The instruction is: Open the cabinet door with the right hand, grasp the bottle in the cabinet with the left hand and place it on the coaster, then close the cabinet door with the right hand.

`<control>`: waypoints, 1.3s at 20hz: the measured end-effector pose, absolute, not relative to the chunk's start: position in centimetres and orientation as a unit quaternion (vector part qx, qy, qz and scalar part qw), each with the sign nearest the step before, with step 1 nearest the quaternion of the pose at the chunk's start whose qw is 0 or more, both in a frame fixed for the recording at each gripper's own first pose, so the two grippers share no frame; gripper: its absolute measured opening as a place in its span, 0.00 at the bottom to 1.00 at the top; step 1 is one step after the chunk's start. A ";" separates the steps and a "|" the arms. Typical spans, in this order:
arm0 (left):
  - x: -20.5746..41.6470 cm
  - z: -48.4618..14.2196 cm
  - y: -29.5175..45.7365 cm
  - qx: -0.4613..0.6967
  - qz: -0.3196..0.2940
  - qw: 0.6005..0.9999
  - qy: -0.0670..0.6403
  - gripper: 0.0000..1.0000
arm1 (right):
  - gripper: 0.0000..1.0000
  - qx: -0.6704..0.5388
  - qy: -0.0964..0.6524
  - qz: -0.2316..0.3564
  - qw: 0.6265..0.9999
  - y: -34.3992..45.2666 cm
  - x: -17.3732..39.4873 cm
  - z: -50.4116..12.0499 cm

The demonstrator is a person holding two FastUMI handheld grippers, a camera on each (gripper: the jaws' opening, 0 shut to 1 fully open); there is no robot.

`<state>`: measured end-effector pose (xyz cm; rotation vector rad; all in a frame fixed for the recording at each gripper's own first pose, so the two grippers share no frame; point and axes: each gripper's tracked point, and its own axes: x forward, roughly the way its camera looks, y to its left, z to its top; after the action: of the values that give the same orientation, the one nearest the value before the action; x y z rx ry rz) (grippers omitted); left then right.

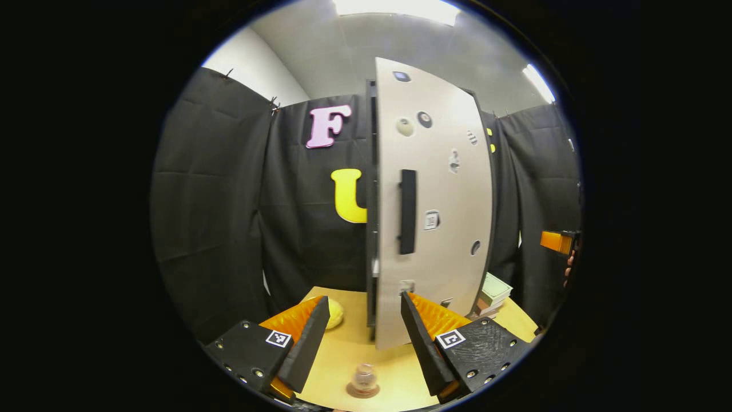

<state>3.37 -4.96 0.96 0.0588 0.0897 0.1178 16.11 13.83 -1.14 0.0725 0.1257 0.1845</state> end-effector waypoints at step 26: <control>1.8 0.2 -11.7 0.005 0.084 0.996 0.037 0.73 | 0.90 0.094 0.109 0.092 0.985 7.8 19.0 -5.7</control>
<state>1.81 -11.70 0.17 0.0105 0.0747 0.1680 19.02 7.76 -5.69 0.1891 0.2187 0.1847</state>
